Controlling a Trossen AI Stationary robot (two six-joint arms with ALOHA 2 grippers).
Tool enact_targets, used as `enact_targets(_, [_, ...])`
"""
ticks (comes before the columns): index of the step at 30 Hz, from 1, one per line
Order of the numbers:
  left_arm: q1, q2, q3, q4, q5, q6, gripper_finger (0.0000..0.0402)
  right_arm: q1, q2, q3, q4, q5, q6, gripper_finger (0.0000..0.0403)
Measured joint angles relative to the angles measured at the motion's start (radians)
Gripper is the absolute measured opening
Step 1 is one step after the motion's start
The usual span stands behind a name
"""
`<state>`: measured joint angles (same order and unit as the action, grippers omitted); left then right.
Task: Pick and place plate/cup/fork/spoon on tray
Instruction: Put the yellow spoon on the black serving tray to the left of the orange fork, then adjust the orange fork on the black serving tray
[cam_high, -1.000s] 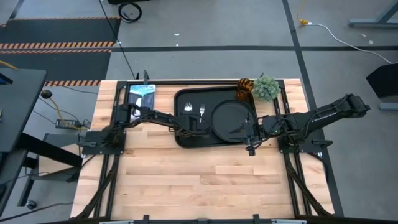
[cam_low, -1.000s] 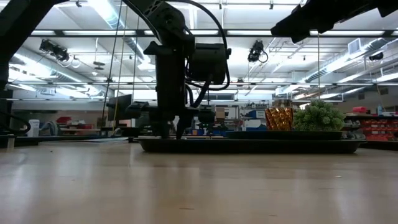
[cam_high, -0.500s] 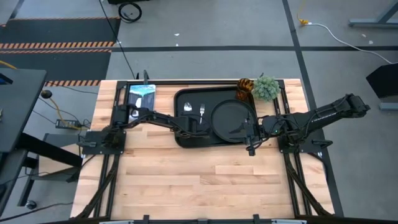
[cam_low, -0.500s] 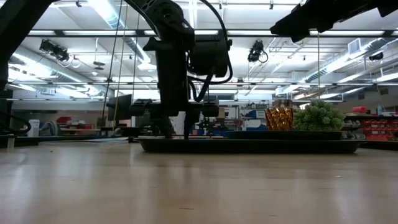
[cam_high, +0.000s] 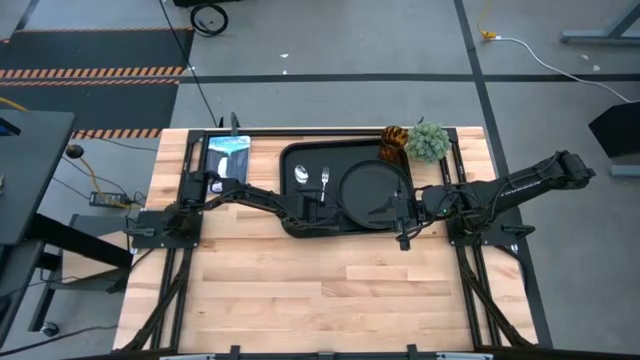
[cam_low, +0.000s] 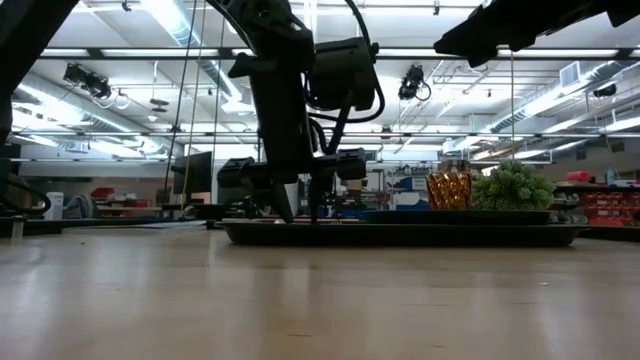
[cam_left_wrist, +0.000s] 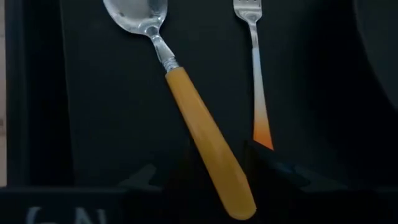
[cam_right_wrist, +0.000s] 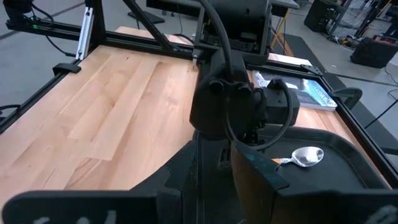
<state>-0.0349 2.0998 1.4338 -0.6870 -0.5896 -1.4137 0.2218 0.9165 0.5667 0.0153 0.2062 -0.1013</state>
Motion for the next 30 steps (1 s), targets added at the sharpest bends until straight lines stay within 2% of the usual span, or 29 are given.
enact_targets(5, [0.0,0.006,0.001,-0.009,0.003,0.02,0.0155,0.0,0.0,0.0,0.008,0.0,0.0,0.0105])
enact_targets(11, [0.004,0.018,0.0,-0.079,0.053,0.017,0.0155,0.0,0.0,0.0,0.007,-0.004,0.0,0.0105])
enact_targets(21, [0.003,0.014,0.0,-0.096,0.06,0.012,0.0155,0.0,0.0,0.0,0.007,-0.019,0.001,0.0105])
enact_targets(30, [-0.004,-0.016,0.0,-0.054,-0.006,0.013,0.0155,0.0,0.0,0.0,0.008,-0.019,0.001,0.0105])
